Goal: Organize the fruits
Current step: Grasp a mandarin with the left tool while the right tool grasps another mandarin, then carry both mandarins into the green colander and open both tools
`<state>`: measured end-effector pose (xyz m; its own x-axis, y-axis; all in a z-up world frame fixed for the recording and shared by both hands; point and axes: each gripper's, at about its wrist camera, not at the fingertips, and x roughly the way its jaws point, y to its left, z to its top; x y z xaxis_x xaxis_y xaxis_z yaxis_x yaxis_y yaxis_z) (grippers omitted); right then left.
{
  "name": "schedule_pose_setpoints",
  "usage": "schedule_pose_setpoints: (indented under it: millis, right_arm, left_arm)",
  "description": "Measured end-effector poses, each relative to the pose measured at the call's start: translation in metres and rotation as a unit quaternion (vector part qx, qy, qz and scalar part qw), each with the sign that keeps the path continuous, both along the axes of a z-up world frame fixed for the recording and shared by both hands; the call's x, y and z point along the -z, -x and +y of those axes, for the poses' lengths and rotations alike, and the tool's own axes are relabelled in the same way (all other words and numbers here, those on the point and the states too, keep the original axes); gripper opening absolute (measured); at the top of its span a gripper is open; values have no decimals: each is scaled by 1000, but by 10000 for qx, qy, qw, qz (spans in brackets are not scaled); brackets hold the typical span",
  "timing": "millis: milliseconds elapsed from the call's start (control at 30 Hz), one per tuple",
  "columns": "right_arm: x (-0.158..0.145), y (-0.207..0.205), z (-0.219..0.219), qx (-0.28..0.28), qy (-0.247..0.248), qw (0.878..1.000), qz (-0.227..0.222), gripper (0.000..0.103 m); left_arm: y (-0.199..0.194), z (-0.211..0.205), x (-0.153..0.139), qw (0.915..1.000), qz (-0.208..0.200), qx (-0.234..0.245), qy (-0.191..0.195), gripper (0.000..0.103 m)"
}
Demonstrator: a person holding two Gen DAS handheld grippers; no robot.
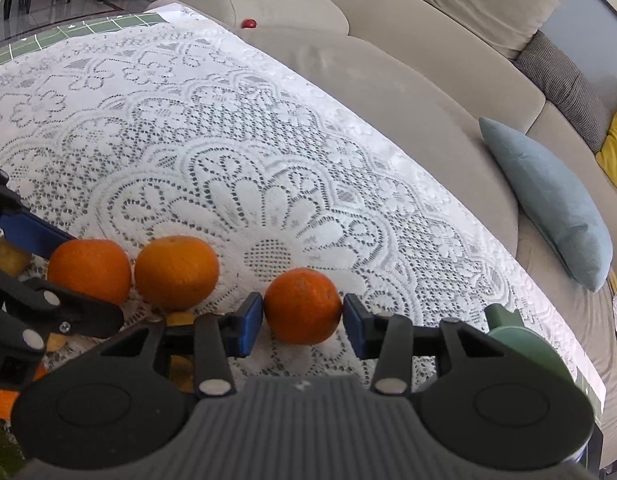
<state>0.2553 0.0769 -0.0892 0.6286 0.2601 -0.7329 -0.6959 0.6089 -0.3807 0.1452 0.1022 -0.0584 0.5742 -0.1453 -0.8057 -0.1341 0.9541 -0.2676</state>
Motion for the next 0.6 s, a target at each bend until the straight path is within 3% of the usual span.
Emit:
schedule_pose_setpoints:
  millis: [267, 600]
  right_arm:
    - [0, 3, 0, -21, -20, 10000, -62, 40]
    - [-26, 23, -8, -205, -423, 9988, -100, 40]
  left_arm:
    - [2, -3, -2, 9999, -66, -48, -98, 50]
    - [13, 2, -16, 9986, -340, -404, 18, 50]
